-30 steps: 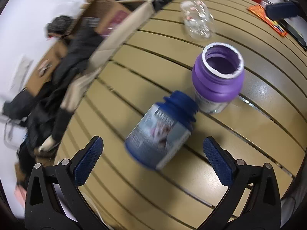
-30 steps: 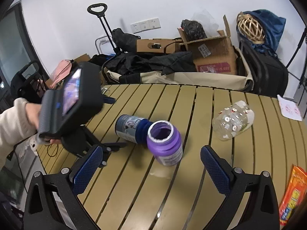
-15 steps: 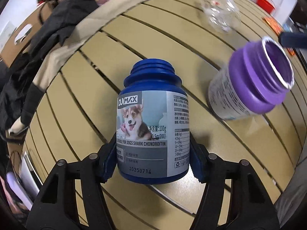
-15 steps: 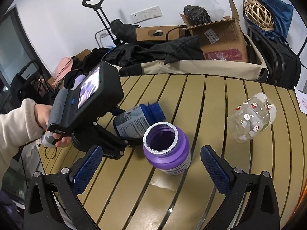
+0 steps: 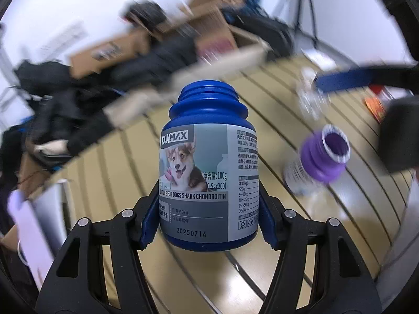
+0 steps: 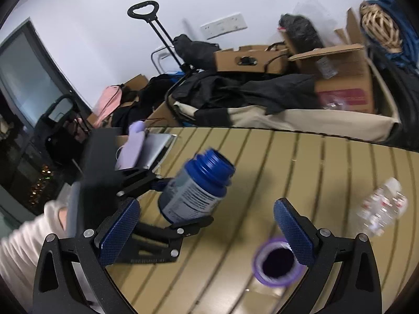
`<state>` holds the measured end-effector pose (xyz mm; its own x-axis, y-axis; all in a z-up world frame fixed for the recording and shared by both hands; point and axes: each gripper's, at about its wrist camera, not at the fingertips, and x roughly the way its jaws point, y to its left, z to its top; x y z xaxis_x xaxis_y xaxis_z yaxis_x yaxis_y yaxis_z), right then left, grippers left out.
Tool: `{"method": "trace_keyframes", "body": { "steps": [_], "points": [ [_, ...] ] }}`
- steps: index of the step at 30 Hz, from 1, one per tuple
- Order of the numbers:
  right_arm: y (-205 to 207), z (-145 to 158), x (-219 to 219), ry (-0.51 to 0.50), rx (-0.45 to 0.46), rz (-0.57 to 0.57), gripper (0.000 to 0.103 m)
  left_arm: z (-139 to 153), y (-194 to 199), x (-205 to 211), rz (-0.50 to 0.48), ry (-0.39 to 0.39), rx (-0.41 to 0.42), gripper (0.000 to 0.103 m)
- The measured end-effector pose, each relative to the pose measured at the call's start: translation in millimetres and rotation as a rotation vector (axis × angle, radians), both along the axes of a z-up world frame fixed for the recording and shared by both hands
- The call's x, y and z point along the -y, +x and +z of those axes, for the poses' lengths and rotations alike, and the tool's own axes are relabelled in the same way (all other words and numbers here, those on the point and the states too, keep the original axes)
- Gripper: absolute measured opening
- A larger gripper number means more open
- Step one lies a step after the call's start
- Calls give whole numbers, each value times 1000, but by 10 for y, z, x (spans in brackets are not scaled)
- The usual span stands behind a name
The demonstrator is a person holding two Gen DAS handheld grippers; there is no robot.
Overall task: Flip cup upright
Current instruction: 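Lift the blue bottle with the left gripper while the right gripper approaches it, then grasp the bottle upright with the right gripper while the left gripper releases it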
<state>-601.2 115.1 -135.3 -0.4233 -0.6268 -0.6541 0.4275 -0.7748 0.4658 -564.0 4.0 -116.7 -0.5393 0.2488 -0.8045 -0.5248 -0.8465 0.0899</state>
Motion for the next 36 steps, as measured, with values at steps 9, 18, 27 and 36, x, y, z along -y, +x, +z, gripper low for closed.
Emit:
{"method": "trace_keyframes", "body": {
  "steps": [9, 18, 27, 36],
  "points": [
    [-404, 54, 522, -125, 75, 174, 103, 317, 219, 273, 112, 211, -239, 60],
    [-572, 27, 890, -115, 94, 258, 69, 262, 323, 474, 207, 308, -373, 60],
    [-284, 19, 1043, 21, -189, 291, 68, 157, 263, 898, 199, 600, -264, 83],
    [-11, -30, 1058, 59, -401, 361, 68, 7, 35, 964, 68, 698, -221, 86]
  ]
}}
